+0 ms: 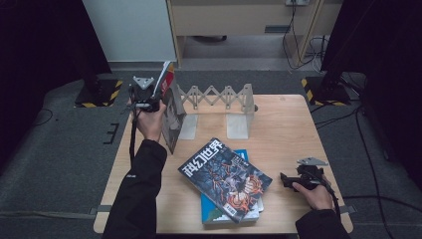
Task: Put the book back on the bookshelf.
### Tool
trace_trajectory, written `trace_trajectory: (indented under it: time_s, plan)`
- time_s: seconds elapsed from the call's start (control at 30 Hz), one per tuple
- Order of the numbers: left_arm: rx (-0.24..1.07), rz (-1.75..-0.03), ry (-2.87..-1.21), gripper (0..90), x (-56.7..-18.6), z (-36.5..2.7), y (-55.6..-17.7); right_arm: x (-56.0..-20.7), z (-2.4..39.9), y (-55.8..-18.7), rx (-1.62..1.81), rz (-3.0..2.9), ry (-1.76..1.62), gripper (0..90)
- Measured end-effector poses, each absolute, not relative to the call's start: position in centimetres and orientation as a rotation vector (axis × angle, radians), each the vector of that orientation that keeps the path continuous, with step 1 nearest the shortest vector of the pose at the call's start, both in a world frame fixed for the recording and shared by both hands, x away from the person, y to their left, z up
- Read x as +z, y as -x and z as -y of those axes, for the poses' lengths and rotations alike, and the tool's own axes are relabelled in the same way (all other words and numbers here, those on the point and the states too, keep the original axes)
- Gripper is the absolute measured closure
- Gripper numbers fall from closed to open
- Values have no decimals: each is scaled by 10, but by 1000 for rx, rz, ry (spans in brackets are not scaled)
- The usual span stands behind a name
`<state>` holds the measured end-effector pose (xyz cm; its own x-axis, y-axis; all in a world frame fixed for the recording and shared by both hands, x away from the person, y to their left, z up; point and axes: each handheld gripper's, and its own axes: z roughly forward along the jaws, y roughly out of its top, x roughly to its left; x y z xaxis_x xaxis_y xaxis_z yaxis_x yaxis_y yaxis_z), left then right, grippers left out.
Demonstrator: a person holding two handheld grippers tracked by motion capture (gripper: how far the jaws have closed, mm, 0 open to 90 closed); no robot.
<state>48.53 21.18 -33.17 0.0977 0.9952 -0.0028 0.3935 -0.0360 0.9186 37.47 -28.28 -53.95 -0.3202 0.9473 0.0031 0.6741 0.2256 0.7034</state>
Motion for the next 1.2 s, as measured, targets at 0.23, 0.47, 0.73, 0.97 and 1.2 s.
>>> trace_trajectory:
  time_s: [0.23,0.47,0.73,0.97,1.2]
  plan:
    - [906,-1395,-1568,847,-333,-217,-481,-539,283,-375,857,-2077,-1492,3]
    - [894,-1358,-1566,713,-333,-222,-475,-539,283,-375,857,-2077,-1492,3]
    - [883,-1320,-1548,587,-330,-226,-466,-539,283,-375,857,-2077,-1492,3]
    - [866,-1262,-1518,491,-320,-231,-448,-539,283,-375,857,-2077,-1492,3]
    - [861,-1218,-1509,406,-316,-240,-428,-539,283,-375,856,-2077,-1492,3]
